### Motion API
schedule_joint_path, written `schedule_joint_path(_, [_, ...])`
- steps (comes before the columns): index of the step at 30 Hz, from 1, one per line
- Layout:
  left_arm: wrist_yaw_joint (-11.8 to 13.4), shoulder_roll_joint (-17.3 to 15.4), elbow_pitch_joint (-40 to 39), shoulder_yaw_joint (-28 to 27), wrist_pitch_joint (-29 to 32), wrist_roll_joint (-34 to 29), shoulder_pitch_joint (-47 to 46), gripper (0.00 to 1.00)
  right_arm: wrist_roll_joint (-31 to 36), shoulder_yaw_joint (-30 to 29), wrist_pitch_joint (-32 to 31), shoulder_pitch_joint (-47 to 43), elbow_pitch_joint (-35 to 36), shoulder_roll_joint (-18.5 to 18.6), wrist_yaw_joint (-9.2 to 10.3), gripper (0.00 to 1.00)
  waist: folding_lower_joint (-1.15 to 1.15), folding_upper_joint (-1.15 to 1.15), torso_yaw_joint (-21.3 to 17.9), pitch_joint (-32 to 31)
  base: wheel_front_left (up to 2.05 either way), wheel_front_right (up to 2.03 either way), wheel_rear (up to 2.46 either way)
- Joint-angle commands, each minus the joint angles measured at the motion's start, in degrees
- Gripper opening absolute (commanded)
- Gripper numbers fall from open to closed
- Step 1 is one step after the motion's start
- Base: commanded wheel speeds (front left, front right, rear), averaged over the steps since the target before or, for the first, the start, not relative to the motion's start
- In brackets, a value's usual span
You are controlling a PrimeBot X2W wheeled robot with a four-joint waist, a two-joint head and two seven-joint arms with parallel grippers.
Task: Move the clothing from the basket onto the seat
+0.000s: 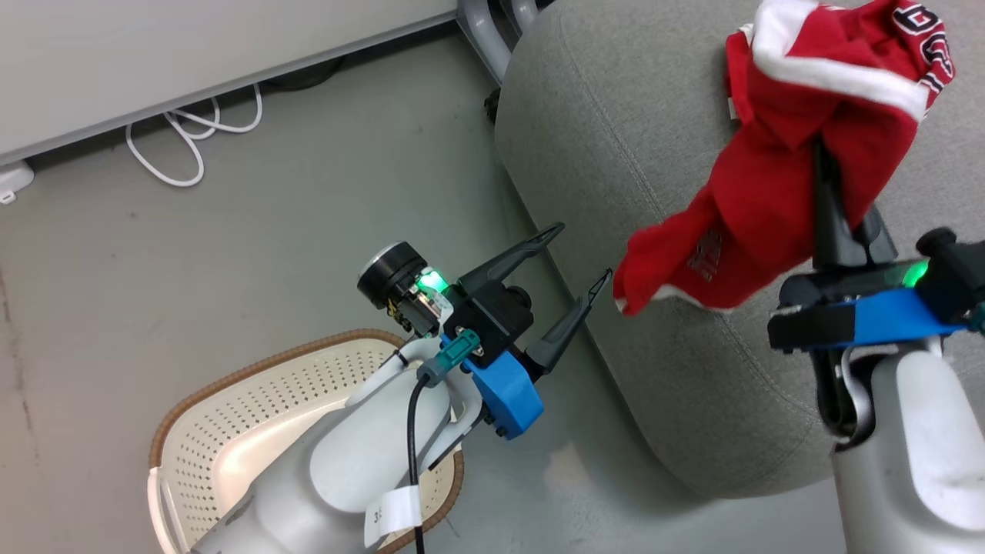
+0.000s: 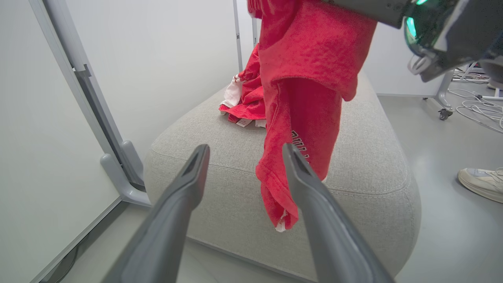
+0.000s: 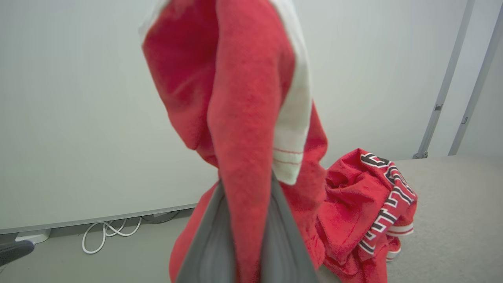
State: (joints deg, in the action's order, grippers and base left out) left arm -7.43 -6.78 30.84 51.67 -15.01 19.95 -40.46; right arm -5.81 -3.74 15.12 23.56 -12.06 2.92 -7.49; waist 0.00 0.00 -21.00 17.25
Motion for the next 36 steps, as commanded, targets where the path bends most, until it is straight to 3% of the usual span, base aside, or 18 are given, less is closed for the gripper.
schedule_joint_path(1, [-0.07,-0.52,-0.25,-0.44,-0.26,-0.43,-1.22,1.00,0.36,-0.35,0.06,3.07,0.60,-0.06,-0.01,0.00,0.00,0.00,0.31,1.97,0.00,0.00,0.00])
schedule_joint_path(10, [-0.07,-2.54,-1.60,0.17,0.08,-1.98,-5.88,1.00,1.72,-7.54,0.06,19.26,2.84,3.27,-0.01,0.00,0.00,0.00,2.01,11.70,0.00,0.00,0.00])
schedule_joint_path(16, [-0.01,-4.50,-3.21,0.13,0.99,-2.81,-9.36,1.00,1.38,-16.88,0.05,29.82,3.00,8.92,-0.01,0.00,0.00,0.00,2.66,18.30,0.00,0.00,0.00])
schedule_joint_path(23, [0.11,-6.41,-6.15,0.73,2.73,-4.00,-11.92,1.00,1.86,-25.18,0.05,35.79,-0.84,17.74,-0.01,0.00,0.00,0.00,3.02,24.70,0.00,0.00,0.00])
schedule_joint_path(28, [0.21,-8.06,-8.32,0.97,3.74,-4.39,-12.38,1.00,5.08,-26.31,0.05,34.21,-7.28,18.99,-0.01,0.00,0.00,0.00,2.65,27.25,0.00,0.00,0.00])
schedule_joint_path(36, [0.84,-10.21,-10.99,0.82,4.79,-4.14,-12.58,1.00,8.60,-28.07,0.04,32.88,-21.00,17.14,0.00,0.00,0.00,0.00,2.91,28.93,0.00,0.00,0.00])
